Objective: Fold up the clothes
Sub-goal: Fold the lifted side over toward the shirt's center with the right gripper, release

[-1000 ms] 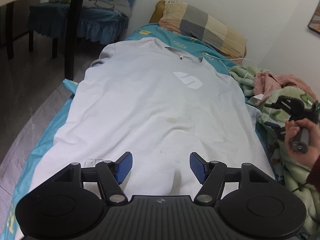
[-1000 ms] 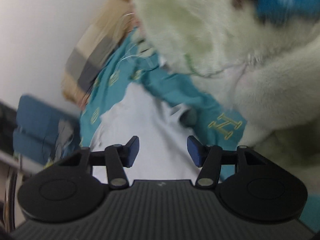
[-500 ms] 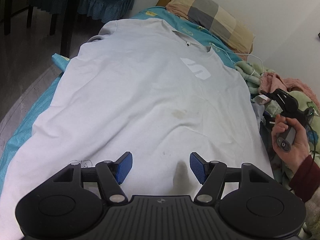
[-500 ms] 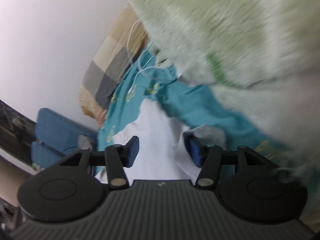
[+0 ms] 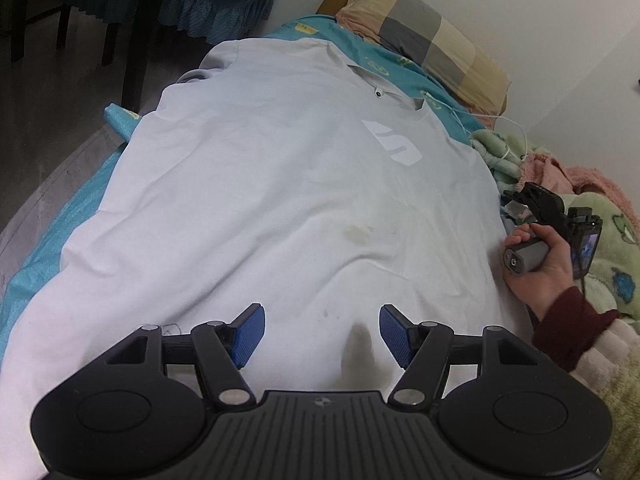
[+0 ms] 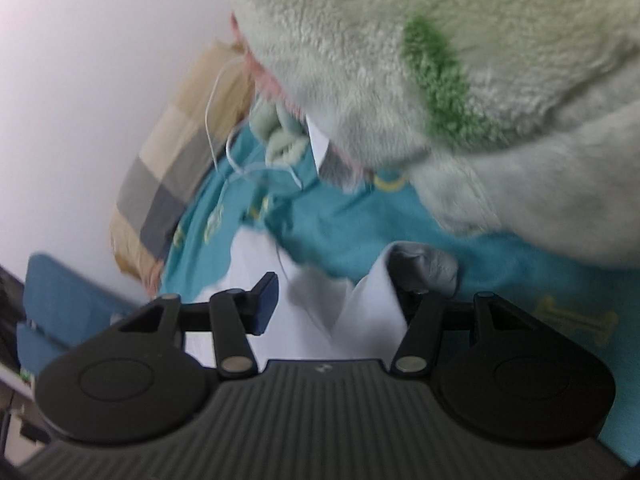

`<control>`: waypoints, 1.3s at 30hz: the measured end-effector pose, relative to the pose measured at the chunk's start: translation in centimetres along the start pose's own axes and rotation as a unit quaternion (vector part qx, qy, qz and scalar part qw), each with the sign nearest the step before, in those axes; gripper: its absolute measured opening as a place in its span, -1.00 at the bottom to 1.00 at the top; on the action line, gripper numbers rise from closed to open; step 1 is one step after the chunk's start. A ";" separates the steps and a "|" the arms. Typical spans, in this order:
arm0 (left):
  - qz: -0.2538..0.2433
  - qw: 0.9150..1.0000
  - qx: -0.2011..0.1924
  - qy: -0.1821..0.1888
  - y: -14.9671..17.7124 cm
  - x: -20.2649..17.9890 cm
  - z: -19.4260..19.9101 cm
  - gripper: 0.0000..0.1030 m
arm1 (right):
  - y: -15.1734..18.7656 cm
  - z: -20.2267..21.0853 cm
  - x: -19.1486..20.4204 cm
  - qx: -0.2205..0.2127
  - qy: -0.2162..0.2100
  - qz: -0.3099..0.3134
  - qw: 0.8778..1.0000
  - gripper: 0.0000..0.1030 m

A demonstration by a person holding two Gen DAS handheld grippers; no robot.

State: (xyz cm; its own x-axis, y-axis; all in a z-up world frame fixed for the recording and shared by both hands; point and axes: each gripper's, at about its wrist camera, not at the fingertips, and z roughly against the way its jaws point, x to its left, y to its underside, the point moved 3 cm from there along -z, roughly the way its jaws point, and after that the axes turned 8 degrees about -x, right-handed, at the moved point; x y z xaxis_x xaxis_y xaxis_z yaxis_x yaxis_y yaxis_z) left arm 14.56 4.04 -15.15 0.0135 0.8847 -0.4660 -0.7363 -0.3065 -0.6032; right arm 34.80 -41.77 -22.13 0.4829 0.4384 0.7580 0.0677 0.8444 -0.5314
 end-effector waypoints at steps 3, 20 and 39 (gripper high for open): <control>0.008 1.000 -0.005 0.006 -0.2 0.1 0.0 0.28 | -1.0 -0.2 1.4 -0.034 -0.029 0.007 0.999 0.10; -0.020 0.997 -0.069 0.019 -1.4 -0.1 2.7 0.26 | 15.4 8.1 15.0 0.107 -0.241 0.538 0.801 0.03; -0.108 0.987 -0.115 -0.017 -0.6 -2.9 6.7 0.27 | 6.0 33.7 10.3 0.095 -0.139 0.452 0.876 0.05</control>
